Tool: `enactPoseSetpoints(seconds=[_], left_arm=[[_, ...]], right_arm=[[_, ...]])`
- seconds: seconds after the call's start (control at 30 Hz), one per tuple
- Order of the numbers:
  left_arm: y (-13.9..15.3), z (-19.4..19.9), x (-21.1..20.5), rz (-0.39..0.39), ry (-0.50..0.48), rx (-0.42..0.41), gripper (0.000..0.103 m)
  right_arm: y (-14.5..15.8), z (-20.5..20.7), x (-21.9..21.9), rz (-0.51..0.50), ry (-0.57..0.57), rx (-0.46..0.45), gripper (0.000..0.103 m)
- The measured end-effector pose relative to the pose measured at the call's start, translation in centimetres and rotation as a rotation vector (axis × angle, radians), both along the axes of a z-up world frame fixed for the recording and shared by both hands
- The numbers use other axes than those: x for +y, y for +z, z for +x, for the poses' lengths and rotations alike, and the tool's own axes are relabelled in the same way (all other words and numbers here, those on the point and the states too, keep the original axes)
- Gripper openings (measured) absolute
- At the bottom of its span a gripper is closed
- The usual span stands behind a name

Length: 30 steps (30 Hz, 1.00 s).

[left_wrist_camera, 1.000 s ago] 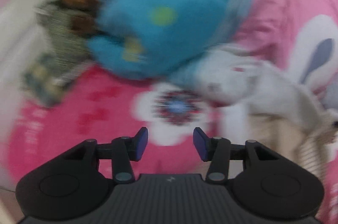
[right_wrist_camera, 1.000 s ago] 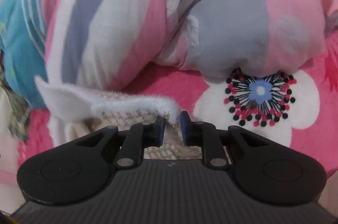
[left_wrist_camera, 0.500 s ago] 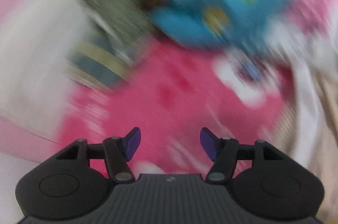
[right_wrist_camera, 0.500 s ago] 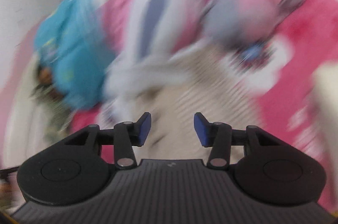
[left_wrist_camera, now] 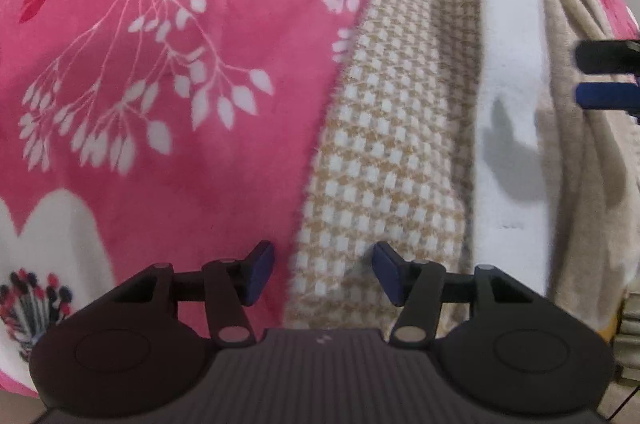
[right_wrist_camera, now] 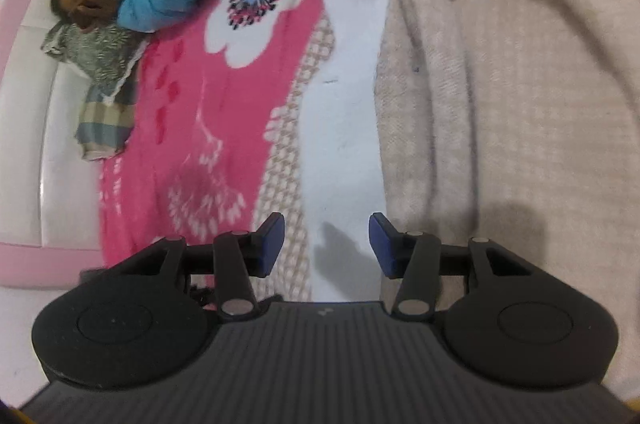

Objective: Fold clothes

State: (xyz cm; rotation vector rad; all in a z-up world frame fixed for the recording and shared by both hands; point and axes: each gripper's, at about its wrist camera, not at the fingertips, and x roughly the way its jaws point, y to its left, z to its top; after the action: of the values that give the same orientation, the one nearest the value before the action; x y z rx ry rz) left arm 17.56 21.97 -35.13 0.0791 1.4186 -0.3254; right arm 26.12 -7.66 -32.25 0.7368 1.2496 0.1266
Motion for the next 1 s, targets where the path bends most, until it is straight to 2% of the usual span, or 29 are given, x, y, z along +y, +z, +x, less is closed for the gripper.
enactPoseSetpoints(seconds=[0.03, 0.1, 0.17, 0.3, 0.4, 0.5, 0.6, 0.67, 0.73, 0.77, 0.87, 0.93, 0.97, 1.0], left_arm=[[0.0, -0.3, -0.2, 0.003, 0.004, -0.016, 0.056], [0.3, -0.9, -0.5, -0.005, 0.010, -0.045, 0.041], [0.7, -1.4, -0.8, -0.016, 0.028, -0.071, 0.016], [3.5, -2.5, 0.1, -0.043, 0.142, -0.117, 0.008], [8.2, -2.5, 2.5, -0.048, 0.240, -0.222, 0.007], [14.0, 0.5, 5.7, -0.038, 0.339, -0.343, 0.007], [17.8, 3.5, 8.2, 0.032, 0.365, -0.463, 0.007], [18.1, 6.4, 10.3, 0.104, 0.361, -0.516, 0.007], [17.1, 9.2, 11.9, 0.184, 0.343, -0.538, 0.007], [16.2, 10.4, 12.5, 0.224, 0.329, -0.540, 0.007], [11.3, 13.8, 13.4, 0.339, 0.284, -0.478, 0.009], [8.1, 15.1, 13.7, 0.345, 0.292, -0.399, 0.014], [7.5, 15.1, 13.7, 0.326, 0.312, -0.390, 0.015], [7.2, 14.8, 13.6, 0.302, 0.334, -0.390, 0.019]], right_arm=[[-0.6, 0.4, 0.3, -0.014, 0.001, -0.004, 0.046], [-1.2, 1.2, 1.0, -0.068, 0.006, -0.021, 0.046], [-1.8, 1.8, 1.3, -0.120, -0.020, -0.030, 0.046], [-1.7, 0.9, 0.0, -0.103, -0.107, -0.038, 0.047], [-1.1, 0.0, -1.1, -0.109, -0.132, -0.065, 0.047], [-0.6, -0.7, -2.7, -0.110, -0.161, -0.064, 0.047], [0.0, -1.2, -4.5, -0.080, -0.200, -0.065, 0.047], [0.3, -1.4, -5.2, -0.064, -0.208, -0.070, 0.047], [0.3, -1.4, -5.3, -0.047, -0.205, -0.077, 0.047], [0.3, -1.5, -5.3, -0.039, -0.199, -0.083, 0.047], [0.2, -1.6, -4.5, -0.033, -0.165, -0.108, 0.047], [0.0, -1.5, -3.7, -0.045, -0.140, -0.114, 0.047], [-0.1, -1.5, -3.4, -0.054, -0.130, -0.115, 0.047], [-0.2, -1.3, -3.1, -0.059, -0.127, -0.116, 0.047]])
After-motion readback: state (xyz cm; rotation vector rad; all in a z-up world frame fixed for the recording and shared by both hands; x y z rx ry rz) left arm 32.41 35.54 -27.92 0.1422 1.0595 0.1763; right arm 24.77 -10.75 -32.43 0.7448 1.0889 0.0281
